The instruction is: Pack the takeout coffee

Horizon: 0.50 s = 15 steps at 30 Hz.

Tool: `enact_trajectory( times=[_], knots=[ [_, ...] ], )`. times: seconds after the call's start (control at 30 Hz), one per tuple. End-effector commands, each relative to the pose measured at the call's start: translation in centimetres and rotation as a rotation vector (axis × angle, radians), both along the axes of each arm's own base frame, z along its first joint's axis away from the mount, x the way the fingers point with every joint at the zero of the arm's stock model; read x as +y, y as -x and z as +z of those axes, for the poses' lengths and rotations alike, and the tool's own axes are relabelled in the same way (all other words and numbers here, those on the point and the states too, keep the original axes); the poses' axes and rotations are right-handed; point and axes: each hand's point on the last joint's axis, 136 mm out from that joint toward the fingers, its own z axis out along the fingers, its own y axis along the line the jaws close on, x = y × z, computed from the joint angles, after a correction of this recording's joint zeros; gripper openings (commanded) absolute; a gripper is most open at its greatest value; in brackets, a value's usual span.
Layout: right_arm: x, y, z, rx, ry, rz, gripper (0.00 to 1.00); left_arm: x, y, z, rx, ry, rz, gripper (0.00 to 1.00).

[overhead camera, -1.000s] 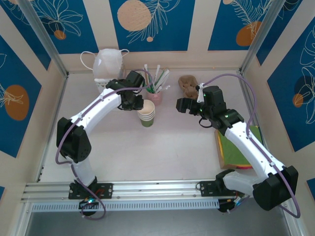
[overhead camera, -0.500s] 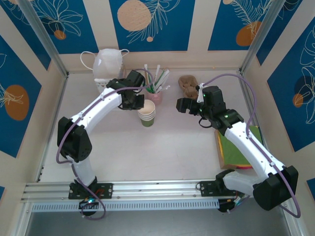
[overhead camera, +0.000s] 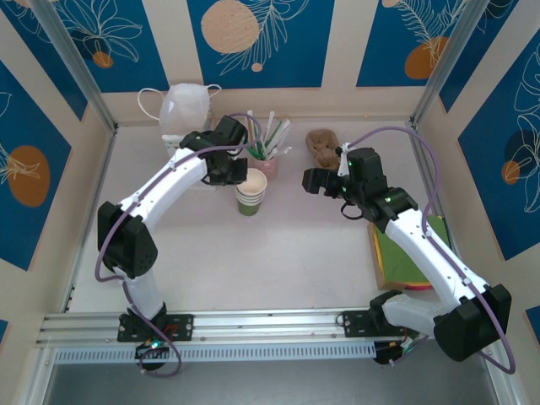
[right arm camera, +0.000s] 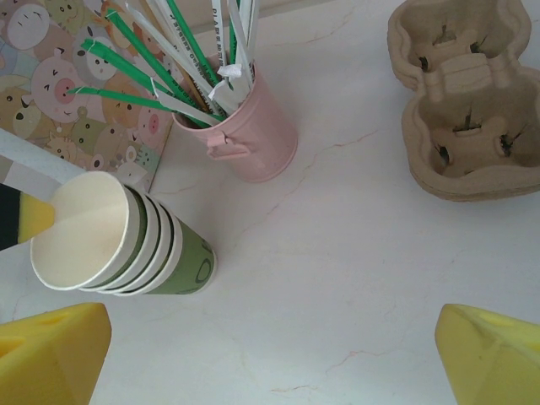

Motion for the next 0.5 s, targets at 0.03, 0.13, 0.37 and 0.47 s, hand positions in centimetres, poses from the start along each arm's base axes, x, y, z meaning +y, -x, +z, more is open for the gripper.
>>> enact_trajectory(
  times=[0.03,0.13,0.37,0.47],
  knots=[
    [0.2,0.1,1.4,-0.019,-0.008,0.001,0.99,0.4,-0.2,1.9,-0.012,0.047,0.009,0.0],
    [0.1,0.3,1.5,-0.024,-0.006,-0.002,0.99,0.7,-0.4,2.6,-0.022,0.074,0.019,0.0],
    [0.0,0.8,1.7,-0.027,-0.009,-0.003,0.99,1.2,-0.2,5.3,-0.07,0.089,0.017,0.0],
    [0.1,0.9,1.8,-0.029,-0.012,0.002,0.99,1.4,0.2,6.2,-0.081,0.095,0.015,0.0]
  ],
)
